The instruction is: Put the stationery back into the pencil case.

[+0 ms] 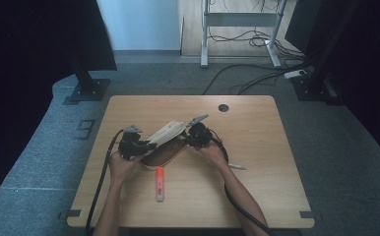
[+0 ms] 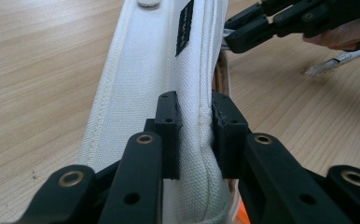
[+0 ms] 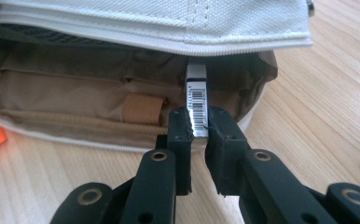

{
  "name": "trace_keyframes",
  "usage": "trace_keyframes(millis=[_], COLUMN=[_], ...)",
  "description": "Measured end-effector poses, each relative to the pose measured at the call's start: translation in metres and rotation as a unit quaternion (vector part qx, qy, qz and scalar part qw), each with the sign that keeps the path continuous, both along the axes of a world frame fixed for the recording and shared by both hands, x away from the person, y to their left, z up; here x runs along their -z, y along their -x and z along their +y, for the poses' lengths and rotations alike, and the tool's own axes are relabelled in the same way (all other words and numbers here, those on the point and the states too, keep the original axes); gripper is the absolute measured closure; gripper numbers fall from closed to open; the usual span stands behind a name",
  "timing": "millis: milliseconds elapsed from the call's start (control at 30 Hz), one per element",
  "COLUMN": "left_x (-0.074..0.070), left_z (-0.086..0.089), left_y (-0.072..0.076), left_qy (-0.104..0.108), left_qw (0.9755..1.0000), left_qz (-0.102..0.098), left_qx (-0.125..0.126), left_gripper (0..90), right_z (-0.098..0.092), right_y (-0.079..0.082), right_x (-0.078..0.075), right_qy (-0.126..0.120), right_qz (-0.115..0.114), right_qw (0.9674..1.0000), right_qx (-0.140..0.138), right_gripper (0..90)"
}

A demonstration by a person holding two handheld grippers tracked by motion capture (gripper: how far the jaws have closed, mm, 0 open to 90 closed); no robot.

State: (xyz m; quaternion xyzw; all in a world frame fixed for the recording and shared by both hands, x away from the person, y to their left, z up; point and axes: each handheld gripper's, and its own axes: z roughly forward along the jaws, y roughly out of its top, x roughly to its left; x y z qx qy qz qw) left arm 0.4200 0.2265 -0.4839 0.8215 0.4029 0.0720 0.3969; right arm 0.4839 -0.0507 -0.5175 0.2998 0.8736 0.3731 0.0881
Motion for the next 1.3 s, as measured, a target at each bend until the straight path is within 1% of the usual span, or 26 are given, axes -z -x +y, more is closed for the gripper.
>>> trace_keyframes(millis=[333, 367, 433, 567, 800, 1033, 1067, 1200, 1233, 1300], left_x=[0.000, 0.000, 0.000, 0.000, 0.001, 0.001, 0.001, 0.001, 0.001, 0.001], left_z=[0.000, 0.000, 0.000, 0.000, -0.001, -0.001, -0.001, -0.001, -0.001, -0.001], left_y=[0.000, 0.000, 0.000, 0.000, 0.000, 0.001, 0.000, 0.000, 0.000, 0.000], left_qy=[0.001, 0.002, 0.001, 0.002, 0.004, 0.004, 0.005, 0.006, 0.006, 0.006], left_qw=[1.0000, 1.0000, 1.0000, 1.0000, 1.0000, 0.9999, 0.9999, 0.9999, 0.9999, 0.9999], left_qz=[0.001, 0.002, 0.002, 0.002, 0.003, 0.003, 0.004, 0.005, 0.005, 0.006], left_qx=[0.003, 0.003, 0.003, 0.004, 0.007, 0.009, 0.009, 0.009, 0.009, 0.009], left_gripper=[74.9, 74.8, 74.8, 74.8, 74.8, 74.8, 74.8, 74.7, 74.6, 74.6], right_z=[0.015, 0.017, 0.019, 0.022, 0.025, 0.030, 0.030, 0.029, 0.029, 0.027], right_y=[-0.011, -0.013, -0.015, -0.019, -0.025, -0.028, -0.028, -0.028, -0.028, -0.026], right_x=[0.009, 0.010, 0.012, 0.014, 0.015, 0.017, 0.017, 0.016, 0.016, 0.013], right_qy=[0.004, 0.009, 0.006, 0.009, 0.009, 0.008, 0.007, 0.010, 0.010, 0.011], right_qz=[0.002, -0.001, -0.001, -0.005, -0.011, -0.018, -0.017, -0.020, -0.020, -0.022], right_qw=[0.9999, 0.9999, 0.9998, 0.9997, 0.9996, 0.9994, 0.9994, 0.9994, 0.9994, 0.9994], right_qx=[0.010, 0.014, 0.018, 0.023, 0.026, 0.028, 0.028, 0.027, 0.027, 0.024], right_gripper=[78.1, 78.1, 78.1, 78.0, 77.8, 77.3, 76.9, 68.7, 68.7, 61.6])
